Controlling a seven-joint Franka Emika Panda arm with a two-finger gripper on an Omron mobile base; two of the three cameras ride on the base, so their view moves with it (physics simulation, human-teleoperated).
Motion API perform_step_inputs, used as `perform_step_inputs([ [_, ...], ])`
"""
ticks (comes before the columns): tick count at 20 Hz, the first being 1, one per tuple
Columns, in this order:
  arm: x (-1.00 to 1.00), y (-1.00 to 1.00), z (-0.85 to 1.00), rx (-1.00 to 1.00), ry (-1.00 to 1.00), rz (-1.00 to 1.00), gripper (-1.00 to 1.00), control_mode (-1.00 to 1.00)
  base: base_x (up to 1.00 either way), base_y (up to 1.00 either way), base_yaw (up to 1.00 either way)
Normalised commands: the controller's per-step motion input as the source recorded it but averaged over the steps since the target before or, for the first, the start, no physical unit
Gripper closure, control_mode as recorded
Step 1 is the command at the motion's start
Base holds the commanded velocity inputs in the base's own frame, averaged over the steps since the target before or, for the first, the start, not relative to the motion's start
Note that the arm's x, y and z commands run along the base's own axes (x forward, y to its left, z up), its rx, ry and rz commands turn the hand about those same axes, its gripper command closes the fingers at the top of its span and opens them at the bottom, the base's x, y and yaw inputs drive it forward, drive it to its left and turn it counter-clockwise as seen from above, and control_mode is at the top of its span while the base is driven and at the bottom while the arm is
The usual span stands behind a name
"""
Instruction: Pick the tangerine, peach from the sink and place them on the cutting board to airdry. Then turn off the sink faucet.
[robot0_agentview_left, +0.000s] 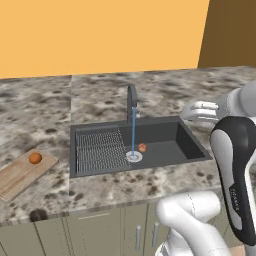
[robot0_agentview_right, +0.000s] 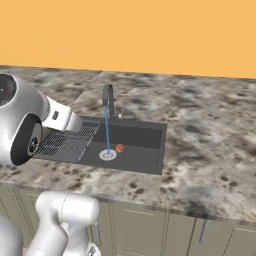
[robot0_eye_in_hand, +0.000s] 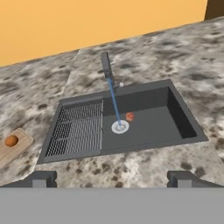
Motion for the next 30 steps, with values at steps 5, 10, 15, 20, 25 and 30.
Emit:
perform_step_inputs([
  [5,-0.01,0.09,-0.01,-0.03,0.01,0.05,-1.00,-1.00,0.00,0.00,0.00],
  [10,0.00,0.00,-0.19,-0.12,-0.01,0.00,-1.00,-1.00,0.00,0.00,0.00],
  [15,0.07,-0.08,-0.32,-0.06,-0.03,0.02,-1.00,-1.00,0.00,0.00,0.00],
  [20,0.20,-0.05,-0.11,-0.02,-0.01,0.06,-1.00,-1.00,0.00,0.00,0.00],
  [25,0.09,-0.19,-0.18,-0.06,0.00,0.01,-1.00,-1.00,0.00,0.00,0.00],
  [30,0.14,-0.07,-0.19,-0.01,0.04,0.00,-1.00,-1.00,0.00,0.00,0.00],
])
